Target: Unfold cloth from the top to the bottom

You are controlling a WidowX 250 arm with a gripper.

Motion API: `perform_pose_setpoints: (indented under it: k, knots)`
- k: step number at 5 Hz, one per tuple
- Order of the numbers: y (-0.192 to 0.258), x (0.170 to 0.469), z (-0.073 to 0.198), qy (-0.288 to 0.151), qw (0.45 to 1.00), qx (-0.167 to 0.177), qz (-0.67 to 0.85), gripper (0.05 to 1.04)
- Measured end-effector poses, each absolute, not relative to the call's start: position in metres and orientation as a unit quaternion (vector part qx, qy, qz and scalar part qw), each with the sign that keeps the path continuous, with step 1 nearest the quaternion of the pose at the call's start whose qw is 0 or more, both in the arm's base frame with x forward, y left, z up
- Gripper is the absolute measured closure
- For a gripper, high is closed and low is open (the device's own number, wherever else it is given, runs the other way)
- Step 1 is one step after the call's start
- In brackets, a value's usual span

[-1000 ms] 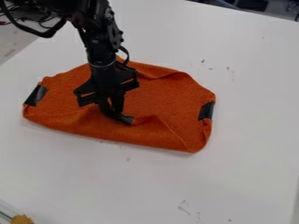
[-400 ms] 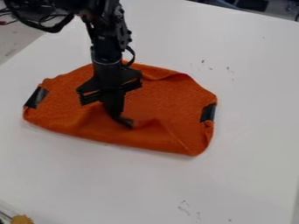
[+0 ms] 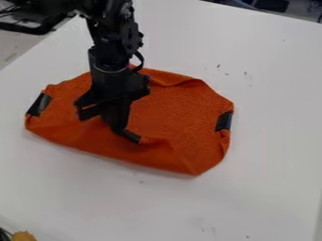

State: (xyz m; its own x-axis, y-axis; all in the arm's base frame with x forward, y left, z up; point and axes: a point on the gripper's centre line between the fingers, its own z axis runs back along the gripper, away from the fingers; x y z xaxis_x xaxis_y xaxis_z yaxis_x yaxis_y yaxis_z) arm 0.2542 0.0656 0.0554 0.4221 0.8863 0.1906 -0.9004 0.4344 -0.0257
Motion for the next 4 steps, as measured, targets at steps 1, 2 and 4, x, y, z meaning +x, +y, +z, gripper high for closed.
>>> perform_pose_setpoints:
  k: [1,2,4]
  knots:
    - [0.059,0.231,0.054,-0.075,0.823,0.033,0.563,1.028]
    - [0.057,0.209,0.043,-0.060,0.801,0.016,0.595,1.028]
    - [0.058,0.190,0.023,-0.043,0.778,-0.025,0.626,1.028]
